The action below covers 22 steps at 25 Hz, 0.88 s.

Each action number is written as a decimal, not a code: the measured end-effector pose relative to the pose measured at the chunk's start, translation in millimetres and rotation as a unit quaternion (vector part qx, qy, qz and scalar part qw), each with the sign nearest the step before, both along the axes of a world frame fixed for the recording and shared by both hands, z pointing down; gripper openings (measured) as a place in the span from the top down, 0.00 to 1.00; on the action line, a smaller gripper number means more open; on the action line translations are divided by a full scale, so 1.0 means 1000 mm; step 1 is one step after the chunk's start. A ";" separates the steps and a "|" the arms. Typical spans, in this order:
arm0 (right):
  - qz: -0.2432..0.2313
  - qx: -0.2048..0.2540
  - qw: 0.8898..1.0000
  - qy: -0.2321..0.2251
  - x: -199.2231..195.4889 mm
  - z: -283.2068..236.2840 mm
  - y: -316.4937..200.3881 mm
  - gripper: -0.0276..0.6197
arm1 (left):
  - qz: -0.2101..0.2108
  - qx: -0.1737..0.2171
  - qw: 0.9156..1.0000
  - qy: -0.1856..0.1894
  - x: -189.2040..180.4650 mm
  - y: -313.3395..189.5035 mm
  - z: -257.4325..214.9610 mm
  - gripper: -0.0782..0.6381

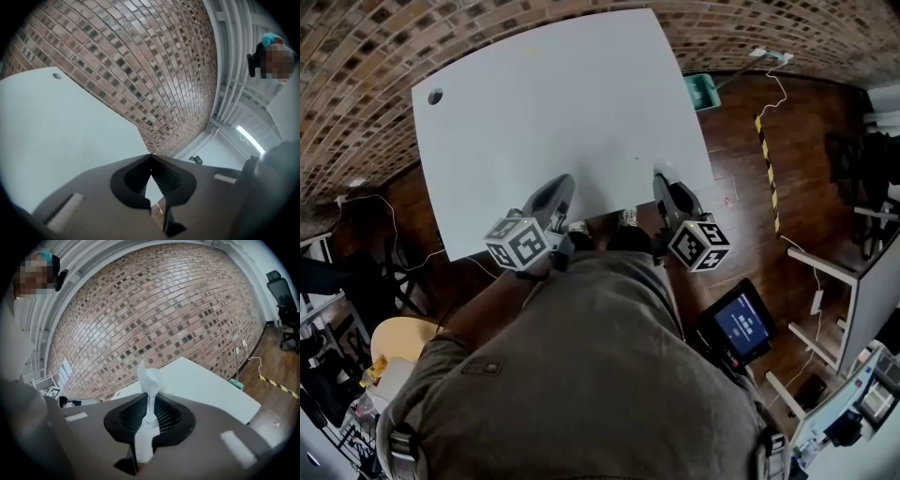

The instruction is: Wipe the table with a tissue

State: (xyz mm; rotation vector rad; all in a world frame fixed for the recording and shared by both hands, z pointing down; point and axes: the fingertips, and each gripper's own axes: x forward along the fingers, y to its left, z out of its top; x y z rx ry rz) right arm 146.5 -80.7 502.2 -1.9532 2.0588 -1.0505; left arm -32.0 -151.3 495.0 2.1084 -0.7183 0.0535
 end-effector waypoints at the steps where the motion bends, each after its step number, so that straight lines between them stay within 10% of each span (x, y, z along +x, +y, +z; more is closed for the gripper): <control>1: -0.004 -0.003 1.000 0.003 0.004 0.002 -0.002 0.88 | -0.001 0.000 1.000 -0.002 0.004 -0.001 0.001 0.89; 14: -0.083 -0.056 0.995 0.030 0.070 0.043 -0.032 0.88 | -0.059 -0.008 0.998 -0.026 0.059 -0.017 0.015 0.89; 22: -0.167 -0.132 0.969 0.126 0.078 0.085 -0.046 0.88 | -0.077 -0.036 0.995 -0.055 0.062 -0.015 0.040 0.89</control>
